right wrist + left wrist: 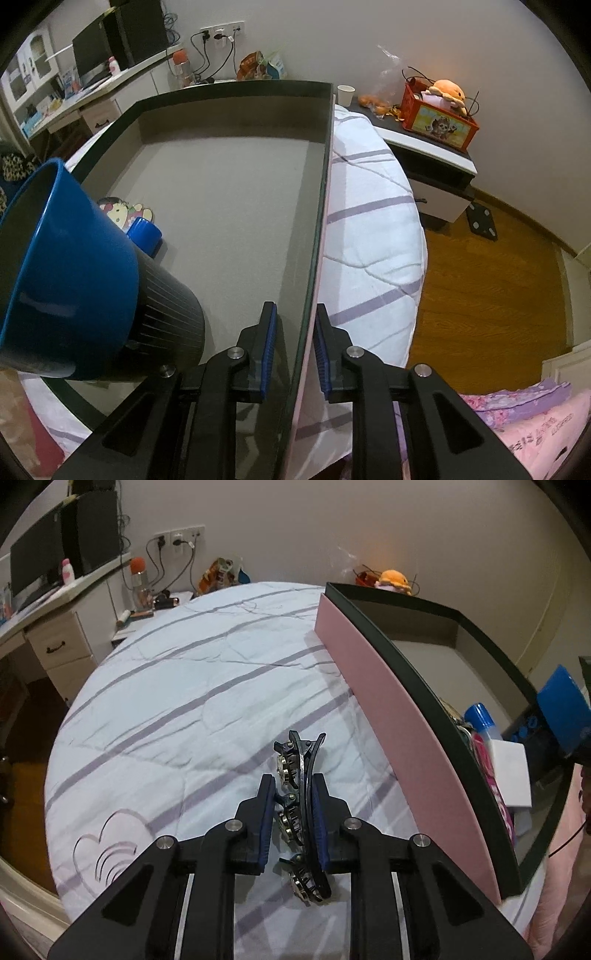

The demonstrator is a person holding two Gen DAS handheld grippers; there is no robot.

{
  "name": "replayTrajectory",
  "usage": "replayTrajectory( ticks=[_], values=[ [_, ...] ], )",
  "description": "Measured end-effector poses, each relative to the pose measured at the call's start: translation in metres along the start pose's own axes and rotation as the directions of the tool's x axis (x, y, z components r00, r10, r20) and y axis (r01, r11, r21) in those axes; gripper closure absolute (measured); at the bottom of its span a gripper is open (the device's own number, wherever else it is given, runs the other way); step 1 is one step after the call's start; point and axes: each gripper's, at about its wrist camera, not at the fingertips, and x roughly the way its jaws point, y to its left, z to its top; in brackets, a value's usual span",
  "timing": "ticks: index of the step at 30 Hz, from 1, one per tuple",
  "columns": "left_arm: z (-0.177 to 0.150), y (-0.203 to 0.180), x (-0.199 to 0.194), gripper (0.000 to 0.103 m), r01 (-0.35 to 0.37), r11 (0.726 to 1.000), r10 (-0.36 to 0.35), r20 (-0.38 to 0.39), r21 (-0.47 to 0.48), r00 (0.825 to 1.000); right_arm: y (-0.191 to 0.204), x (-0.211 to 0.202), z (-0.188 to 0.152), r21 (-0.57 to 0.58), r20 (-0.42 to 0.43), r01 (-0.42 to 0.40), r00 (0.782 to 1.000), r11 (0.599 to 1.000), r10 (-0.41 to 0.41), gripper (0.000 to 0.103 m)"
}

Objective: Organize rigid objects
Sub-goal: 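Lift the hair clip with the left tool and carry it over the box, then lower the hair clip into the box and open the left tool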

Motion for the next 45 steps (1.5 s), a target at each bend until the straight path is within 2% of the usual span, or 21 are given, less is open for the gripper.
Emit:
replayTrajectory(
  ticks=[10,14,20,28,35,40,42,45],
  values=[
    [-0.016,0.009,-0.02,0.084,-0.02,1.0,0.02,-0.001,-0.021,1.0,0.022,0.0,0.0,-0.068,0.019,-0.037,0.999,0.997,0.039,0.082],
    [-0.016,0.018,-0.036,0.084,-0.038,0.998,0.04,0.031,-0.046,0.999,0.036,0.001,0.002,-0.104,0.023,-0.048,0.998,0.993,0.051,0.082],
    [-0.009,0.027,-0.06,0.084,-0.028,0.997,0.034,0.085,-0.068,0.996,0.051,0.002,0.004,-0.138,0.02,-0.054,0.998,0.989,0.057,0.082],
    [0.02,0.001,-0.077,0.084,0.041,0.999,-0.038,0.148,-0.018,0.988,0.058,0.003,0.005,-0.136,0.014,-0.058,0.998,0.989,0.06,0.082],
    [0.052,-0.044,-0.056,0.084,0.086,0.995,-0.092,0.123,0.054,0.988,0.052,0.005,0.007,-0.123,0.013,-0.063,0.998,0.99,0.065,0.082],
    [0.063,-0.067,-0.023,0.084,0.073,0.993,-0.077,0.048,0.088,0.996,0.053,0.004,0.006,-0.118,0.015,-0.068,0.997,0.991,0.07,0.082],
    [0.065,-0.073,-0.011,0.084,0.049,0.994,-0.051,0.018,0.1,0.999,0.052,0.005,0.006,-0.117,0.016,-0.069,0.997,0.991,0.072,0.082],
    [0.069,-0.079,0.0,0.084,0.035,0.993,-0.036,0.002,0.113,0.999,0.052,0.005,0.006,-0.118,0.016,-0.071,0.997,0.991,0.073,0.082]
  ],
)
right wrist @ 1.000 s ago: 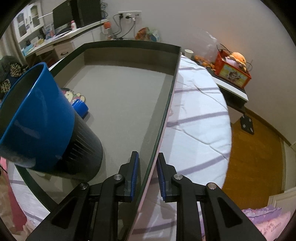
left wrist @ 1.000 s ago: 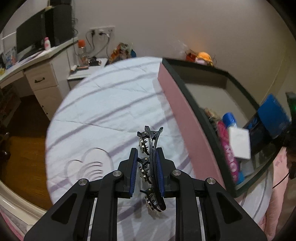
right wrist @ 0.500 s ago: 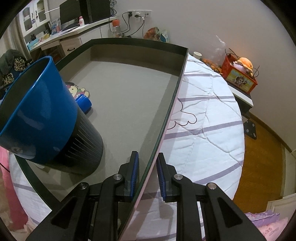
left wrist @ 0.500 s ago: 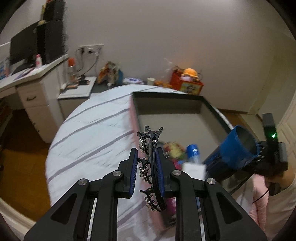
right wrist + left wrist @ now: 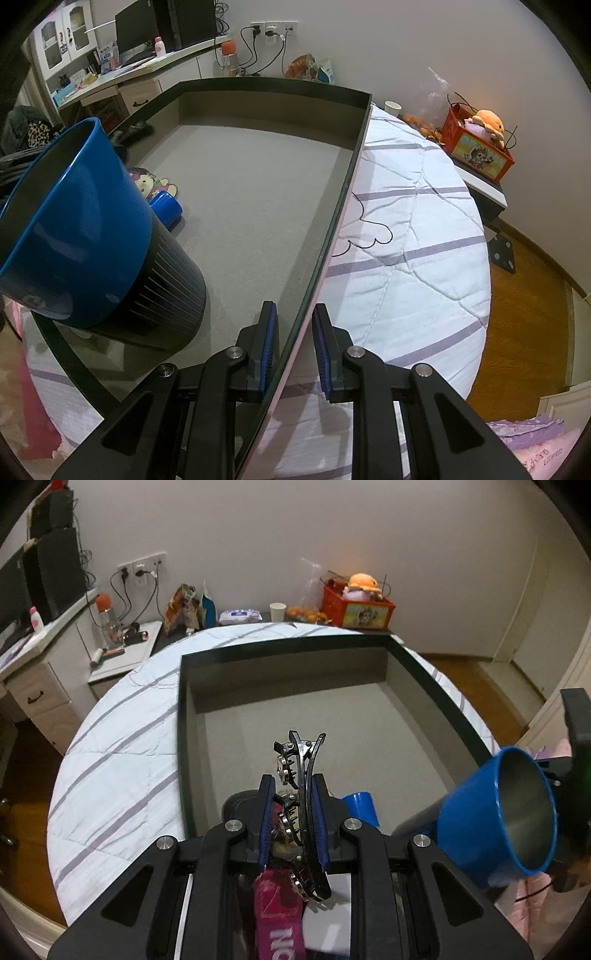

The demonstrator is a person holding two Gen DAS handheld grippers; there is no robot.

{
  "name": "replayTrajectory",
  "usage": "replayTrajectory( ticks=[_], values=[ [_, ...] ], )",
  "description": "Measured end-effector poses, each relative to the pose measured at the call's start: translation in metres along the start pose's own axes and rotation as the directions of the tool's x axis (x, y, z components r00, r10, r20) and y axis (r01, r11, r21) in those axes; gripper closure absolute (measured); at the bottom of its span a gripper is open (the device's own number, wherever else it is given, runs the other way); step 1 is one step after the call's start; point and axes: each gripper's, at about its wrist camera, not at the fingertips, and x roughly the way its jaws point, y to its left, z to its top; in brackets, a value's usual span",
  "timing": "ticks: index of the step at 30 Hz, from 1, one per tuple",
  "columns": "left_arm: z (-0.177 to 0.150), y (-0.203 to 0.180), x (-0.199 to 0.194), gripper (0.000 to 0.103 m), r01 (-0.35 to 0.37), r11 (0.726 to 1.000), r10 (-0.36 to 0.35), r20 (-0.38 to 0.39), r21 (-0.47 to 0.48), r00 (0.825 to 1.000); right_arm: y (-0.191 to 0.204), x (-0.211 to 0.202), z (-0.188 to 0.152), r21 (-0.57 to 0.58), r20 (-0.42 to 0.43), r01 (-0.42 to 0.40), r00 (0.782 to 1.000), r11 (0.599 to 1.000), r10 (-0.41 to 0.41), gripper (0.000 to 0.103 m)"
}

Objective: Organize rigid objects
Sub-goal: 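Lower the hair clip into the box and open the left tool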

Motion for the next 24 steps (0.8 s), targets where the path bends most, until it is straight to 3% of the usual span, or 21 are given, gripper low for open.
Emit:
replayTrajectory(
  ticks=[3,8,13,15,19,24],
  values=[
    [0.006,-0.005,0.01,0.084,-0.027,0.999,0.028,-0.025,0.016,0.999,0.001,0.0,0.0,-0.002,0.0,-0.002,1.0,1.0,0.002,0.081],
    [0.009,-0.015,0.009,0.08,-0.014,0.999,0.015,-0.011,0.051,1.0,0.0,0.001,-0.002,-0.002,0.002,-0.008,1.0,1.0,0.008,0.081],
    [0.008,-0.009,-0.002,0.036,-0.052,0.998,0.052,0.018,0.031,0.998,-0.001,0.001,-0.002,-0.001,0.003,-0.014,1.0,1.0,0.014,0.081],
    [0.006,-0.005,-0.011,0.03,-0.05,0.999,0.05,0.035,0.015,0.998,-0.002,0.0,-0.002,-0.001,0.003,-0.017,1.0,1.0,0.017,0.081],
    [-0.008,0.003,-0.039,0.027,-0.092,0.995,0.09,0.049,0.049,0.995,-0.003,0.0,-0.002,0.0,0.002,-0.018,1.0,1.0,0.018,0.081],
    [-0.031,0.003,-0.063,0.027,-0.151,0.973,0.148,0.031,0.175,0.988,-0.002,0.0,-0.002,0.003,0.0,-0.019,1.0,1.0,0.019,0.08]
  ],
)
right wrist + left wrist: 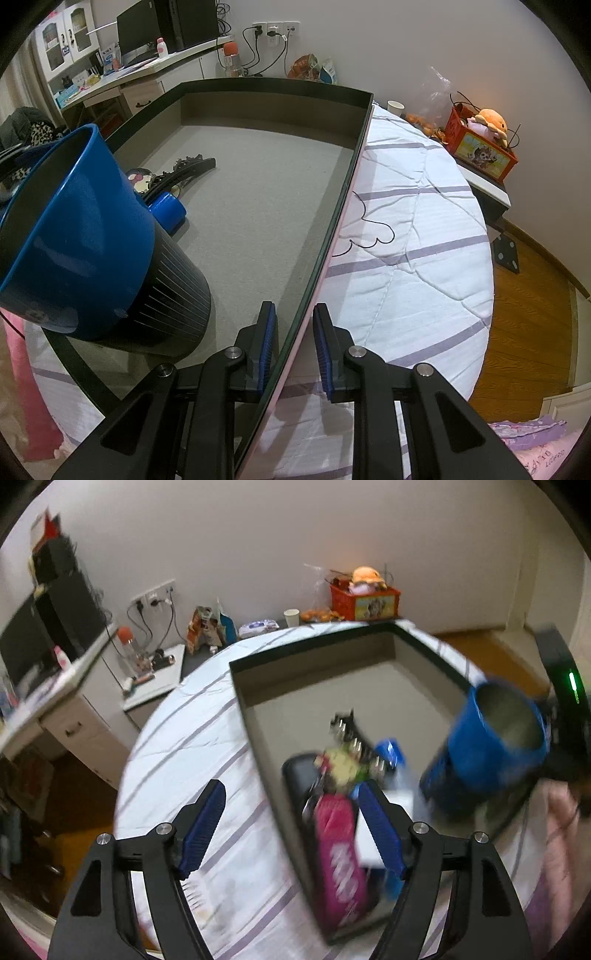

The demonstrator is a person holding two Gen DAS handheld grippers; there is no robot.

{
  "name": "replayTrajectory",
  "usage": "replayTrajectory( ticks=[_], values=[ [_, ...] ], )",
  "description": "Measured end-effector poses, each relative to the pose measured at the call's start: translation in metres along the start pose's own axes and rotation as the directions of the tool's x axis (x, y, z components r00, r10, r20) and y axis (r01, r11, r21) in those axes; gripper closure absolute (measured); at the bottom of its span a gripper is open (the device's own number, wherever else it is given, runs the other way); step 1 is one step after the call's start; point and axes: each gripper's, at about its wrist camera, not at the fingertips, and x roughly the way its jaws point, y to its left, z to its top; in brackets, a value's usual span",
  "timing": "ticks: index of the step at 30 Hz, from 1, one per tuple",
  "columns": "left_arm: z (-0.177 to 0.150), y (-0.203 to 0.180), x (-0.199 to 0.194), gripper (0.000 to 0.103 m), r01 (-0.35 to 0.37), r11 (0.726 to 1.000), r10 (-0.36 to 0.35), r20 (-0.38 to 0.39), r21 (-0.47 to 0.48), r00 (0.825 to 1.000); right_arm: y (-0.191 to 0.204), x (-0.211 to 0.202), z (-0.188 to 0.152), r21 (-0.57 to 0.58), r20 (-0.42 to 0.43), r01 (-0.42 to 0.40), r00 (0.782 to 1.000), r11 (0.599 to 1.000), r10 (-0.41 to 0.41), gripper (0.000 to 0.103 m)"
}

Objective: Organize rigid objects
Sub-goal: 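Lower the hair clip into the box and open the left tool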

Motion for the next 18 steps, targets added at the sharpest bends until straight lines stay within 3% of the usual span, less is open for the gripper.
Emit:
replayTrajectory(
  ticks=[7,12,18],
  values=[
    [-0.019,-0.02,0.008,0.023,-0.096,0.972,0.115,-0.079,0.215,0.99,-0.001,0.0,0.002,0.004,-0.007,0.001,1.0,1.0,-0.001,0.08],
    [-0.012,-0.026,0.017,0.014,-0.085,0.971,0.108,-0.089,0.224,0.99,-0.003,0.0,0.002,0.004,-0.01,0.001,1.0,1.0,-0.001,0.08],
    [-0.001,-0.031,0.024,0.014,-0.108,0.967,0.132,-0.089,0.231,0.987,-0.004,0.0,0.002,0.007,-0.01,-0.001,1.0,1.0,0.001,0.08]
  ],
)
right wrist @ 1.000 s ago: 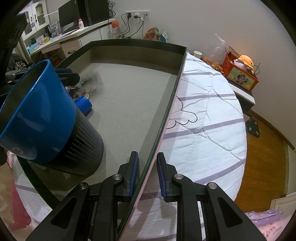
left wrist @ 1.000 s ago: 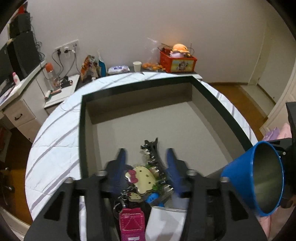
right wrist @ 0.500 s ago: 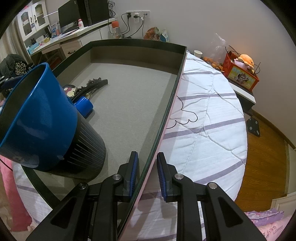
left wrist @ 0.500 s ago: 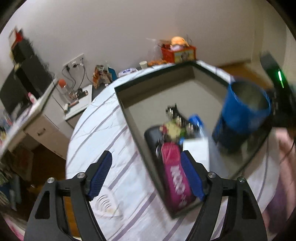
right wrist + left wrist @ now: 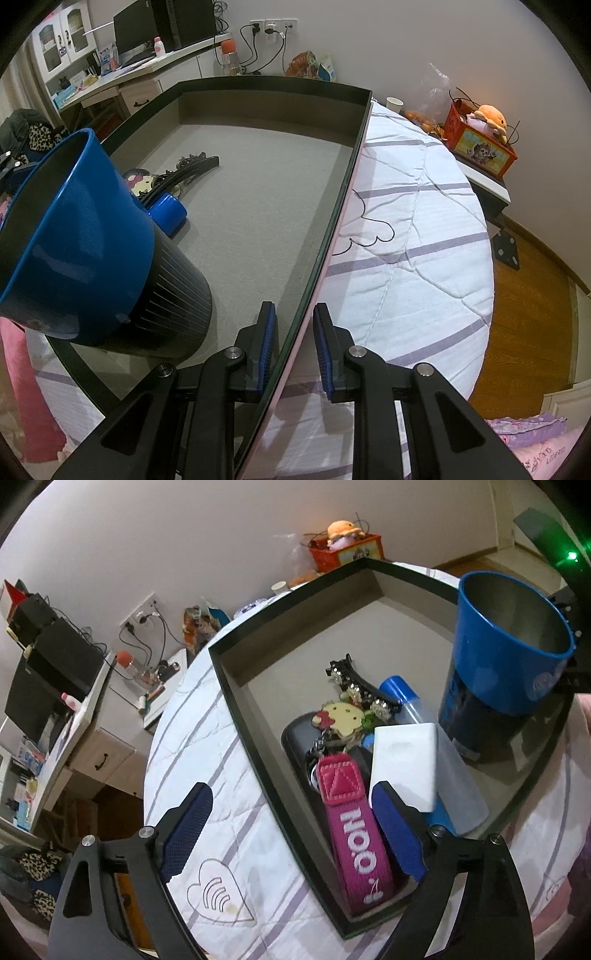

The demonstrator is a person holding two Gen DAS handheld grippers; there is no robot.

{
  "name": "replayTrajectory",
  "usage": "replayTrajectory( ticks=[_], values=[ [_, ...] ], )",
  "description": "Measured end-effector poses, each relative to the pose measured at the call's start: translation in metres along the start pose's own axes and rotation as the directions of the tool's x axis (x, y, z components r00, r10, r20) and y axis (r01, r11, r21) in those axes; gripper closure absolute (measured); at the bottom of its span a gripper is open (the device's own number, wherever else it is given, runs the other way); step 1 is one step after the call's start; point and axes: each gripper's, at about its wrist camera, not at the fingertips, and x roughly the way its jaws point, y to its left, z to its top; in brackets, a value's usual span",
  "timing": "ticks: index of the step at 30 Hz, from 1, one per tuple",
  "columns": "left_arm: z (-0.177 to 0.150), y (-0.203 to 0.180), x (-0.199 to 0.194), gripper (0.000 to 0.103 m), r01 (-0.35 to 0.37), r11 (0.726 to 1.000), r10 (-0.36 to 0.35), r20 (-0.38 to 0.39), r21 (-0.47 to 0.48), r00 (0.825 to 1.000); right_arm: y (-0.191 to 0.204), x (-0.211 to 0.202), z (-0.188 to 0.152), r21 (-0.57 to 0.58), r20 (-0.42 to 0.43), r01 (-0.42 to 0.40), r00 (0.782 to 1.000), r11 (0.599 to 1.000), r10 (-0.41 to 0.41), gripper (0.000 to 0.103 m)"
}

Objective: Organize rigid objects

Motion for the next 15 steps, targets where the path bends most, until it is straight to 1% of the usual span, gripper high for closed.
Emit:
replayTrajectory(
  ticks=[2,5,7,8,11,14,15],
  values=[
    [0.003,-0.004,0.001,0.014,0.006,1.0,-0.006,0.007,-0.007,1.0,0.0,0.0,0.0,0.0,-0.001,0.0,1.0,1.0,0.0,0.08],
    [0.009,-0.01,0.001,0.014,0.047,0.999,-0.046,0.021,-0.007,0.999,-0.001,0.0,0.0,0.001,0.0,-0.003,1.0,1.0,0.003,0.08],
    [0.012,-0.011,0.004,0.014,0.051,0.999,-0.05,0.021,-0.016,0.998,-0.002,0.0,-0.001,0.003,-0.001,-0.007,1.0,1.0,0.007,0.08],
    [0.013,-0.01,0.005,0.014,0.052,0.998,-0.052,0.022,-0.023,0.998,-0.002,0.0,-0.001,0.002,-0.001,-0.006,1.0,1.0,0.006,0.08],
    [0.016,-0.005,0.009,0.014,0.1,0.992,-0.098,0.028,-0.076,0.995,-0.004,0.001,-0.001,0.003,-0.003,-0.004,1.0,1.0,0.004,0.08],
    [0.012,-0.001,0.005,0.014,0.097,0.991,-0.094,0.043,-0.095,0.995,-0.006,0.001,-0.001,0.007,-0.004,-0.018,1.0,1.0,0.018,0.08],
    [0.009,0.001,0.002,0.014,0.108,0.989,-0.104,0.046,-0.102,0.994,-0.006,0.001,-0.001,0.008,-0.005,-0.021,1.0,1.0,0.021,0.08]
  ],
)
